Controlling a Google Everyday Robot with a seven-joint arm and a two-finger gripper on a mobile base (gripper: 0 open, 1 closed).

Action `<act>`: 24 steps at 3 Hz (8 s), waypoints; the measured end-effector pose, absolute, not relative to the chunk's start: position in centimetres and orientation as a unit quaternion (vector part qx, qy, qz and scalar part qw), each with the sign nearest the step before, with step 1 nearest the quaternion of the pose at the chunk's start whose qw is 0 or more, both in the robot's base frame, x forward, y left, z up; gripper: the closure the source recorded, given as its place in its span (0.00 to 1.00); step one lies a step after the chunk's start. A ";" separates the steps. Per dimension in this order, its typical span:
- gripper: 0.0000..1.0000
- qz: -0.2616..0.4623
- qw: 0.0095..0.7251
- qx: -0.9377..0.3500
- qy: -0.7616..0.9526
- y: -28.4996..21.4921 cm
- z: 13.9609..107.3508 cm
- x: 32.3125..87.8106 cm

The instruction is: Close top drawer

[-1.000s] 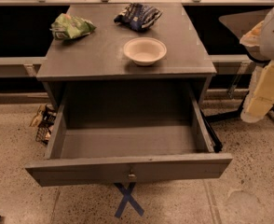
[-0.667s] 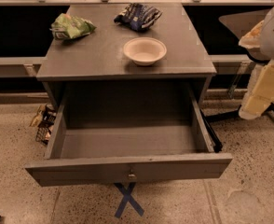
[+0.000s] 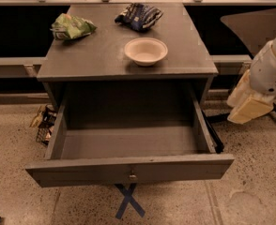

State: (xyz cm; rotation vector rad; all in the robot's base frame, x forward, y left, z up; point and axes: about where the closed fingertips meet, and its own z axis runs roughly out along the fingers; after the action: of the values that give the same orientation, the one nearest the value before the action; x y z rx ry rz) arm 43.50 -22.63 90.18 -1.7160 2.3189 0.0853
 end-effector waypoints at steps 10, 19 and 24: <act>1.00 -0.071 0.322 -0.600 0.729 -19.2 67.6 42.4; 1.00 -0.077 0.355 -0.624 0.692 -15.2 66.6 61.8; 1.00 -0.029 0.347 -0.624 0.699 -17.1 67.7 63.6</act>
Offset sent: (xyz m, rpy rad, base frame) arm -0.0517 0.0303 -0.0893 0.1834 -0.0817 0.0555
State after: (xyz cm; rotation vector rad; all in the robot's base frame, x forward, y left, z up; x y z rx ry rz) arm 63.64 -17.06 67.71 -1.6195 1.8144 -0.0741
